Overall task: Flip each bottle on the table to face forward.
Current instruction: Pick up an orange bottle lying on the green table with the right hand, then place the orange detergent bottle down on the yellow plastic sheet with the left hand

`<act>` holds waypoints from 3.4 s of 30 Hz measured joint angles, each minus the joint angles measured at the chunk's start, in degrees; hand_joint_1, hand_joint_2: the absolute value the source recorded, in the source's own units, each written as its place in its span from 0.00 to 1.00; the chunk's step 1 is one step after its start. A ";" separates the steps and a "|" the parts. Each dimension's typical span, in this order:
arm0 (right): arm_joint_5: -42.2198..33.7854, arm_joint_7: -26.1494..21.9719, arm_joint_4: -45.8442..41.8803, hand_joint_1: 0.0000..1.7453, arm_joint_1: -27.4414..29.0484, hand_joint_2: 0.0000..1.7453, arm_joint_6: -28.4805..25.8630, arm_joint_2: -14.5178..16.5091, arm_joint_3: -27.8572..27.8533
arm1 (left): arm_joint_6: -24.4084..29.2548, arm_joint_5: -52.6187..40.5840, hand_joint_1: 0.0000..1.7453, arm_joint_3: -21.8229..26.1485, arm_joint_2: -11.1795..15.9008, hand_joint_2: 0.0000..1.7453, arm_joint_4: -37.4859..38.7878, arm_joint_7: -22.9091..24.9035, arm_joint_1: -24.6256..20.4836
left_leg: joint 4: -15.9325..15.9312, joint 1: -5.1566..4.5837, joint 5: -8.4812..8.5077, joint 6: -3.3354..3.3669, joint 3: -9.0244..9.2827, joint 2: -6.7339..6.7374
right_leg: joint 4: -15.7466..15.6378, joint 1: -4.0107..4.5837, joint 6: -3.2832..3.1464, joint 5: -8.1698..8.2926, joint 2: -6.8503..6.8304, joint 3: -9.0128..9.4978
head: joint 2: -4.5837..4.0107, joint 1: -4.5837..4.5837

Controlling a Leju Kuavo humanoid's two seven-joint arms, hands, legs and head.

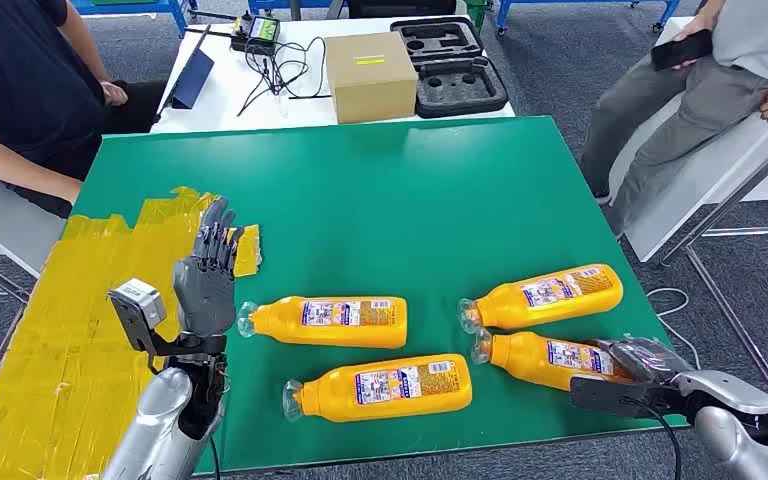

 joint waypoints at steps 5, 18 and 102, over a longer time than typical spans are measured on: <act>-1.29 -1.12 -0.06 1.00 -0.30 1.00 -0.97 -0.08 0.12 | 0.02 0.00 0.00 0.03 0.01 0.00 -0.32 0.00 0.23 | 0.00 -0.01 -0.01 0.00 0.00 0.02 | 0.00 -0.01 0.00 0.01 0.01 0.01 | 0.00 0.00; -15.92 -6.80 -18.76 1.00 12.45 1.00 2.31 -4.55 -17.16 | 0.11 -0.07 0.00 2.31 0.45 0.00 -2.38 -0.98 2.89 | 0.00 -0.14 0.09 0.13 -0.50 -0.33 | 0.03 -0.15 0.05 0.00 -0.28 -0.39 | 0.00 -0.01; -1.46 -1.03 23.41 1.00 -27.91 1.00 -34.06 58.81 8.29 | -2.46 5.14 0.00 0.89 -3.92 1.00 -9.25 5.77 -1.36 | -0.02 0.11 0.29 -0.06 -0.75 -0.03 | 0.16 0.03 -0.04 0.06 0.00 -0.73 | 0.00 0.02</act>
